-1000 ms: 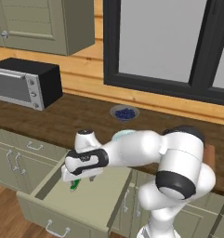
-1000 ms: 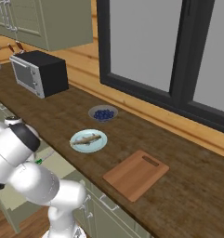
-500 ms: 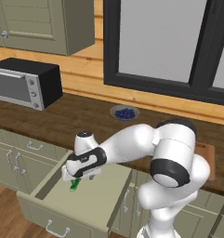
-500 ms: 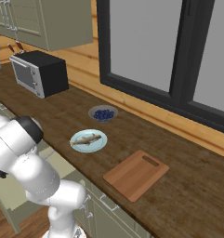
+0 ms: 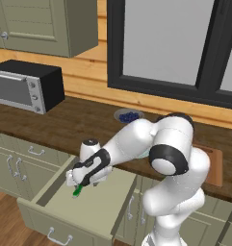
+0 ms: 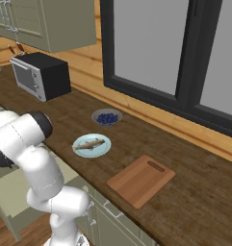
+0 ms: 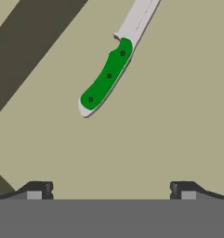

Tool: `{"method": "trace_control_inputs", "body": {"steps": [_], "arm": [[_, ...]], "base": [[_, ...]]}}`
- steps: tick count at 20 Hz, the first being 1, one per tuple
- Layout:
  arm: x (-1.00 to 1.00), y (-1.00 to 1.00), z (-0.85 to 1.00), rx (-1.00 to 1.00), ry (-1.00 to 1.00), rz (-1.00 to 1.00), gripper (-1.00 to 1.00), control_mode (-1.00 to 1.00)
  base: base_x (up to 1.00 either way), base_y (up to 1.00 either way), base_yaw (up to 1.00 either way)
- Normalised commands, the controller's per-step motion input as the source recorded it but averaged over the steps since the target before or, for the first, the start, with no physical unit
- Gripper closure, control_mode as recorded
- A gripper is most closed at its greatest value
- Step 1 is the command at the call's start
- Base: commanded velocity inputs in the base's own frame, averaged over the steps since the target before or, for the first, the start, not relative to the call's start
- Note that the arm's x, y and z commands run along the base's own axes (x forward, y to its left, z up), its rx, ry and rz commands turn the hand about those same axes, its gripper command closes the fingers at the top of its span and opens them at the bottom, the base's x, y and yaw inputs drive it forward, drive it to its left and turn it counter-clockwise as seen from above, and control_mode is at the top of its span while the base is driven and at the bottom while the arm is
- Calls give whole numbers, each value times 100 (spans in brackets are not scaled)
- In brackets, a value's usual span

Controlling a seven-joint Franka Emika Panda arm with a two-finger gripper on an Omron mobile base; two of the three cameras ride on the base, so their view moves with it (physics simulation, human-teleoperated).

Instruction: Pick up the knife from the drawer and place it on the cutting board. Then place the meat from the plate to the cutting board.

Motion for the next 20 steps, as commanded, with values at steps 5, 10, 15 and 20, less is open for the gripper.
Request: {"method": "trace_control_inputs", "body": {"steps": [5, 10, 15, 20], "arm": [[43, 1, -4, 0, 1, -10, -100, -100], [34, 10, -21, -4, 0, -11, -100, -100], [23, 23, -29, -6, 0, -12, -100, -100], [24, 31, -15, -5, 0, -15, -100, -100]], "base": [[0, 0, 0], [0, 0, 0], [0, 0, 0], [0, 0, 0]]}}
